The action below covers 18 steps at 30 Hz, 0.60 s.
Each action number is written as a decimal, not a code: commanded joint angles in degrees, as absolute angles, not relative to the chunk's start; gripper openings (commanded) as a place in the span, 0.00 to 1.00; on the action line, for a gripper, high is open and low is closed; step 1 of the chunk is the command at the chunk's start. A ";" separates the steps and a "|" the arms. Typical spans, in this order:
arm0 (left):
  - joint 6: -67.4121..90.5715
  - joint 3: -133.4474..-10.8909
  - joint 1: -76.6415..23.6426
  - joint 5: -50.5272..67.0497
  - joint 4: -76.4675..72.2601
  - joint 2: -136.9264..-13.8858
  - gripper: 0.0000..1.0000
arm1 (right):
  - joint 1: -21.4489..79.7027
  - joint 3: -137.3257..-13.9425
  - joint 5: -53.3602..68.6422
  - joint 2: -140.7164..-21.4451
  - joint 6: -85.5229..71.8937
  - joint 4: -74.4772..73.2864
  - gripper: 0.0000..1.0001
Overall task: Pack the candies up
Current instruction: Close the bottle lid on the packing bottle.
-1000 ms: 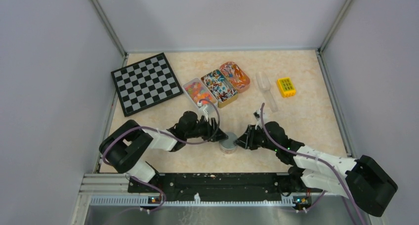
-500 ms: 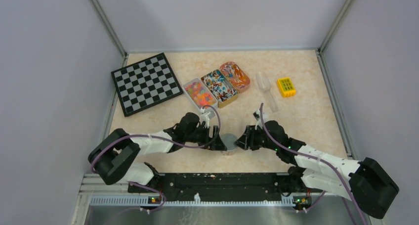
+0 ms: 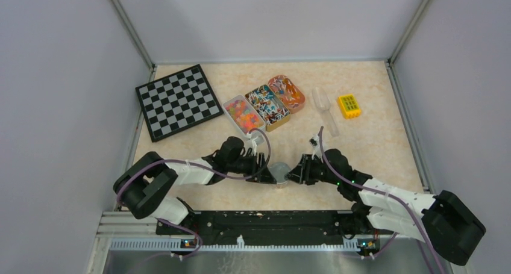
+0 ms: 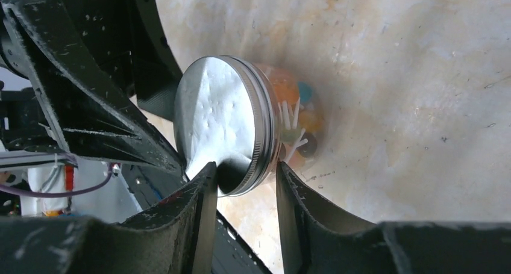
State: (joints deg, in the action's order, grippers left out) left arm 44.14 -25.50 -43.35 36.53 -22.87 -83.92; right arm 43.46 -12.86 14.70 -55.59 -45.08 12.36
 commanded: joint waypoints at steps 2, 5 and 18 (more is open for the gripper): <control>42.54 -22.51 -44.27 30.02 -24.11 -86.80 0.39 | 44.13 -6.65 15.39 -58.24 -48.93 19.22 0.30; 43.03 -21.20 -44.47 28.89 -25.33 -88.39 0.30 | 44.11 -3.48 14.03 -58.50 -49.67 22.24 0.21; 38.57 -26.49 -42.92 24.09 -16.10 -78.98 0.45 | 44.12 -10.21 6.81 -52.38 -42.93 9.82 0.23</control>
State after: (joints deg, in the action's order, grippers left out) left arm 42.24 -23.83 -44.34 29.89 -20.67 -84.77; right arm 43.44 -6.96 11.27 -53.56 -49.56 22.68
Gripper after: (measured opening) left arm 0.404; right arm 0.285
